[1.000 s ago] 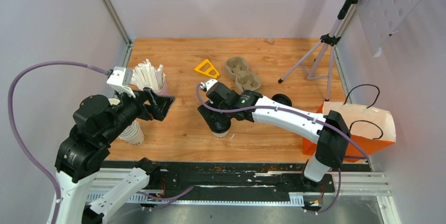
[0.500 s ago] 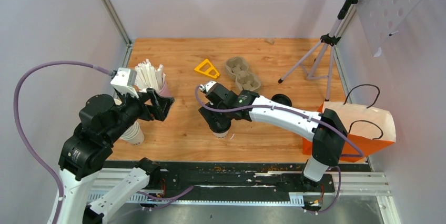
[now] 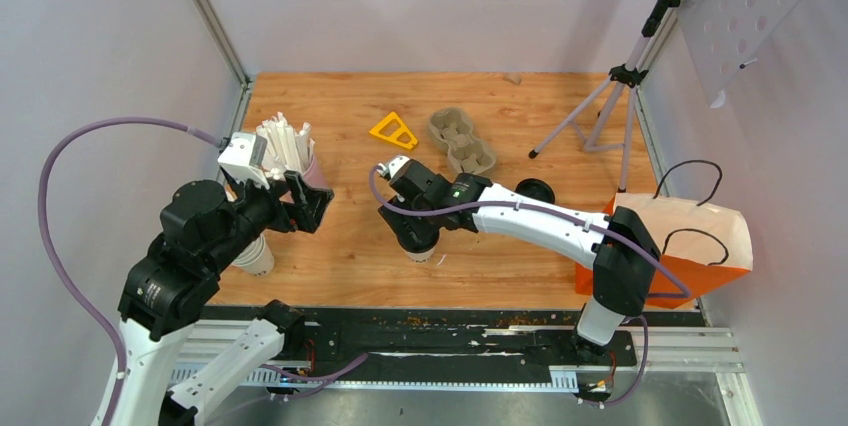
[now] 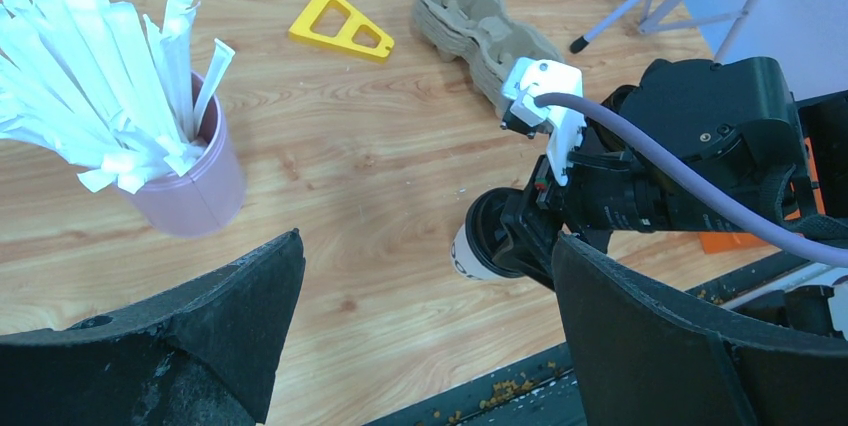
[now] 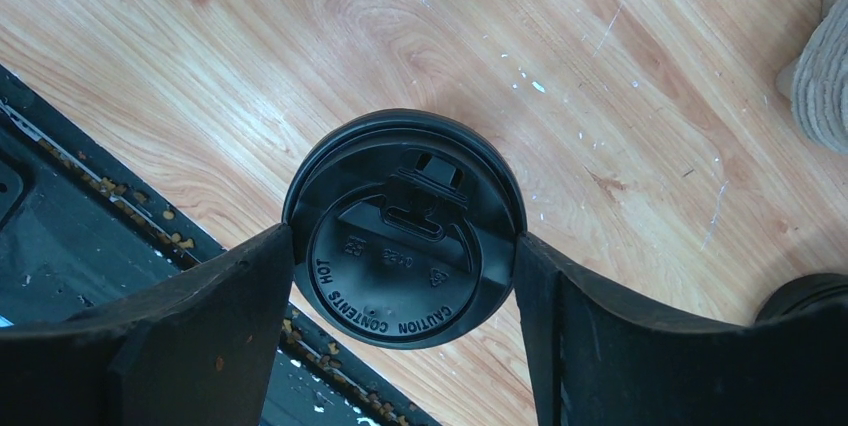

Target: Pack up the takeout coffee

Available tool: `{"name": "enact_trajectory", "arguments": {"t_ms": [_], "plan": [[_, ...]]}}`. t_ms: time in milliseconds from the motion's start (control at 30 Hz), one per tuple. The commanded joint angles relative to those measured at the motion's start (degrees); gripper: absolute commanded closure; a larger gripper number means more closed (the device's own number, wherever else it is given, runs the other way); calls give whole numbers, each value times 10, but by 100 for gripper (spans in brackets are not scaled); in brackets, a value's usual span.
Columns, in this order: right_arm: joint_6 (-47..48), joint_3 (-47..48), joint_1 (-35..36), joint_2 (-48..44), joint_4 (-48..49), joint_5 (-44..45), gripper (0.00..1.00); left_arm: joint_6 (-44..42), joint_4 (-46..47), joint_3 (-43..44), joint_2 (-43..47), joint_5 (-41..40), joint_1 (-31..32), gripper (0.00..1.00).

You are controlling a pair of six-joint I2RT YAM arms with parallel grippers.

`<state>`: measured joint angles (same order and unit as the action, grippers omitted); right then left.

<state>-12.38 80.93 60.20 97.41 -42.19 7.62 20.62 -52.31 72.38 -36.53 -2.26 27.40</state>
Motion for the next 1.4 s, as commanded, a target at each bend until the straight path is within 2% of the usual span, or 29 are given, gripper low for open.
{"name": "enact_trajectory", "arguments": {"t_ms": [0, 267, 767, 967, 1133, 1367], "plan": [[17, -16, -5, -11, 1, 4, 34, -10, 12, -5, 5, -7, 2, 0], [24, -46, -50, -49, -7, -7, 35, -15, 9, -6, 3, -10, 1, 0], [82, -126, -249, -109, 4, -51, 35, -16, 14, -9, -6, 1, 2, 0], [90, -127, -283, -113, 2, -65, 34, -15, 16, -11, -10, 3, 1, 0], [93, -112, -284, -117, -18, -67, 26, -14, 18, -17, -15, 9, 1, 0], [74, -67, -284, -140, -59, -67, 9, -15, 23, -26, -25, 18, 2, 0]]}}
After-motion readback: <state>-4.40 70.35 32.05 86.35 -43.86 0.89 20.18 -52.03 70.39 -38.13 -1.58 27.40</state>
